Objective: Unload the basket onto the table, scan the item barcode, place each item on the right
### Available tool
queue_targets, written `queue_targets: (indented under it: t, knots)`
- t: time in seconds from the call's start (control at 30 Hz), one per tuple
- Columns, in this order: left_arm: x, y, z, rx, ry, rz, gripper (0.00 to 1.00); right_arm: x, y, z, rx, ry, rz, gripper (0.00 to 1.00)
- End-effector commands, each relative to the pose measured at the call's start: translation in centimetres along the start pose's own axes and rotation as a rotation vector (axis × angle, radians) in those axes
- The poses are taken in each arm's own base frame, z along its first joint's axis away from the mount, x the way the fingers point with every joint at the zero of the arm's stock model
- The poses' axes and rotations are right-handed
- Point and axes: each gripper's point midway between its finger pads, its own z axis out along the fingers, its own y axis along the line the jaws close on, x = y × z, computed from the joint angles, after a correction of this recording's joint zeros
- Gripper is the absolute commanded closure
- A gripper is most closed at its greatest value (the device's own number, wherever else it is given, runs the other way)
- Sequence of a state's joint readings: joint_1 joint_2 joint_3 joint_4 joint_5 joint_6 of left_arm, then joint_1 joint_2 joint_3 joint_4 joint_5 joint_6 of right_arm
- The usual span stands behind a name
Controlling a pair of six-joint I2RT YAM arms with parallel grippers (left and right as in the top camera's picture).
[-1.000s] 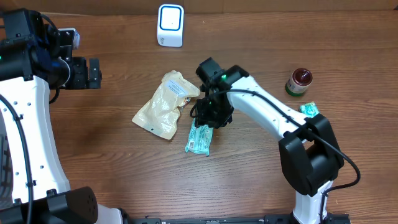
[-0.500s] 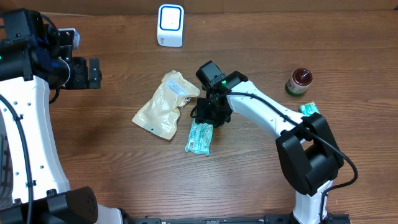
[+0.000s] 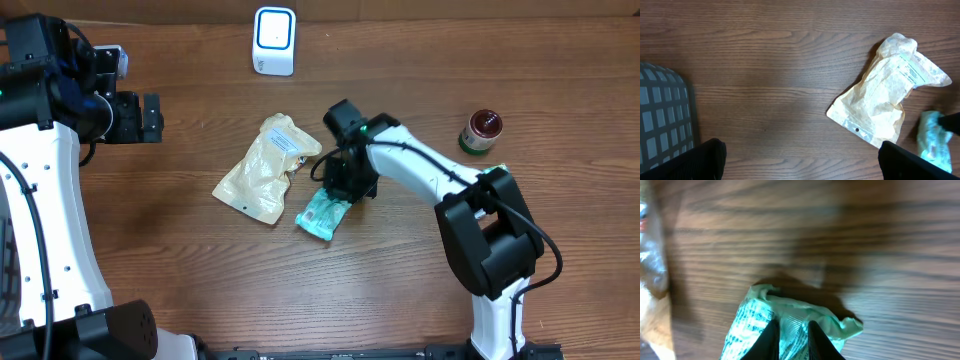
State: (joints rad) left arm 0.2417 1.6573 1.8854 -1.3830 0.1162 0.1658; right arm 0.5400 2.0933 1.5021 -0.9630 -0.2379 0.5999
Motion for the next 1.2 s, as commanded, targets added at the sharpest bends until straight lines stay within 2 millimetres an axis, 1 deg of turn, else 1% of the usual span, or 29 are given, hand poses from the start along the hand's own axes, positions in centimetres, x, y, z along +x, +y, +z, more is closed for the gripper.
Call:
queue_targets:
  t: [0.0, 0.03, 0.1, 0.13, 0.2, 0.27, 0.33, 0.43, 0.5, 0.6, 0.67, 0.77, 0.87, 0.93, 1.03, 1.17]
  knots:
    - [0.0, -0.2, 0.2, 0.003, 0.005, 0.027, 0.00, -3.5, -0.8, -3.3, 0.005, -0.057, -0.078, 0.83]
    - [0.0, -0.2, 0.2, 0.003, 0.005, 0.027, 0.00, -3.6, 0.0, -4.6, -0.025, -0.050, -0.140, 0.81]
    - [0.0, -0.2, 0.2, 0.003, 0.005, 0.027, 0.00, -3.0, 1.2, -6.6, -0.062, -0.025, -0.232, 0.80]
    - [0.0, -0.2, 0.2, 0.003, 0.005, 0.027, 0.00, -2.7, 1.4, -7.3, -0.064, -0.013, -0.252, 0.78]
    - [0.0, -0.2, 0.2, 0.003, 0.005, 0.027, 0.00, -1.7, 1.5, -8.1, -0.050, 0.017, -0.277, 0.77]
    - [0.0, -0.2, 0.2, 0.003, 0.005, 0.027, 0.00, -0.6, 1.5, -8.0, -0.033, 0.051, -0.334, 0.77]
    - [0.0, -0.2, 0.2, 0.003, 0.005, 0.027, 0.00, 0.4, 1.7, -7.4, -0.024, 0.079, -0.428, 0.77]
    - [0.0, -0.2, 0.2, 0.003, 0.005, 0.027, 0.00, 2.5, 2.2, -5.9, -0.008, 0.125, -0.616, 0.77]
    - [0.0, -0.2, 0.2, 0.003, 0.005, 0.027, 0.00, 3.6, 2.0, -4.7, 0.037, 0.147, -0.720, 0.76]
    - [0.0, -0.2, 0.2, 0.003, 0.005, 0.027, 0.00, 4.0, 1.0, -3.2, 0.140, 0.137, -0.774, 0.73]
    - [0.0, -0.2, 0.2, 0.003, 0.005, 0.027, 0.00, 4.0, 0.5, -2.2, 0.183, 0.127, -0.794, 0.73]
    - [0.0, -0.2, 0.2, 0.003, 0.005, 0.027, 0.00, 4.0, 0.3, -0.5, 0.185, 0.107, -0.810, 0.74]
    - [0.0, -0.2, 0.2, 0.003, 0.005, 0.027, 0.00, 3.8, -0.2, 1.0, 0.187, 0.087, -0.814, 0.82]
    - [0.0, -0.2, 0.2, 0.003, 0.005, 0.027, 0.00, 3.7, -0.7, 1.7, 0.198, 0.079, -0.815, 0.85]
    - [0.0, -0.2, 0.2, 0.003, 0.005, 0.027, 0.00, 3.5, -0.9, 2.0, 0.204, 0.067, -0.797, 0.85]
    - [0.0, -0.2, 0.2, 0.003, 0.005, 0.027, 0.00, 2.5, -0.6, 1.5, 0.224, 0.014, -0.669, 0.85]
